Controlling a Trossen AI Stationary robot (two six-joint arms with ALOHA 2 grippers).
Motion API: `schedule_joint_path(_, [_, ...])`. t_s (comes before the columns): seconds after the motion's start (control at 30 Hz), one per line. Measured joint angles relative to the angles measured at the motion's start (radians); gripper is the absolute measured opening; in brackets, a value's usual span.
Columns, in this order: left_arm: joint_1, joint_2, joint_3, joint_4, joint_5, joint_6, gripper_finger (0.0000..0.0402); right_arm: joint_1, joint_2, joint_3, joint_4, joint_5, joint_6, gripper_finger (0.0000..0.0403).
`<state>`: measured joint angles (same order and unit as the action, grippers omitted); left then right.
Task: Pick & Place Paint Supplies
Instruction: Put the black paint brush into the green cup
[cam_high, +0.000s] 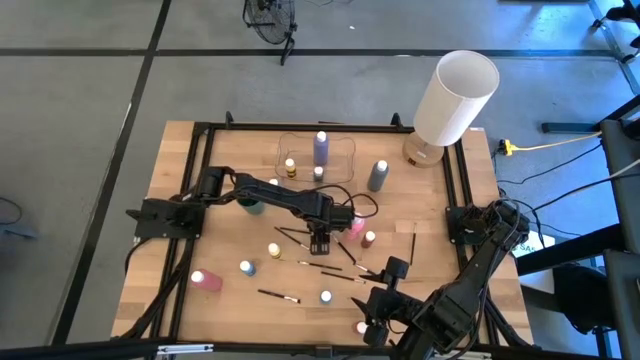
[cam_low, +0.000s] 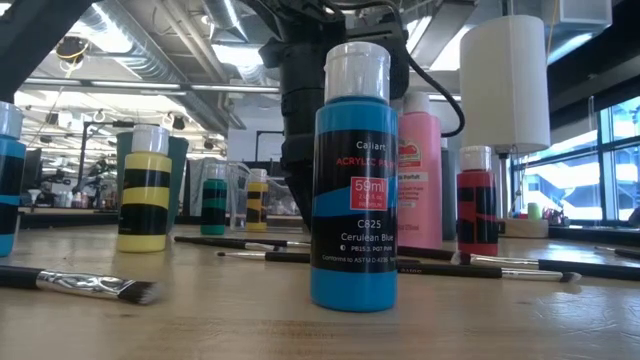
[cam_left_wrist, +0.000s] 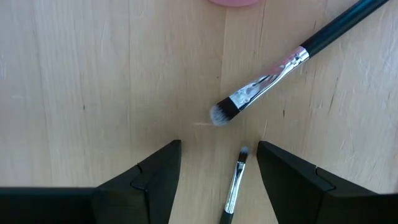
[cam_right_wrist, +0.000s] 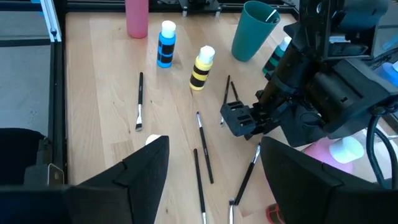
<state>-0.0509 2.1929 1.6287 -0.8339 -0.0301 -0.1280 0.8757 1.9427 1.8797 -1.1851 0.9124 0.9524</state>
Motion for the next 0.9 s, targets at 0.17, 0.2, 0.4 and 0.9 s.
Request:
schedule_joint_path(0.17, [0.000,0.000,0.000,-0.001,-0.001,0.000,0.0210,0.000,0.000,0.000,0.000,0.000,0.000,0.0257])
schedule_joint_path(0.2, [0.000,0.000,0.000,-0.003,-0.002,0.000,0.0210,0.000,0.000,0.000,0.000,0.000,0.000,0.0257])
schedule_joint_path(0.4, [0.000,0.001,0.001,-0.018,-0.003,0.001,0.0210,0.000,0.000,0.000,0.001,0.000,0.000,0.0257])
schedule_joint_path(0.9, [0.000,0.001,0.002,-0.034,0.002,-0.008,0.0210,0.000,0.000,0.000,0.003,0.000,0.000,0.0257])
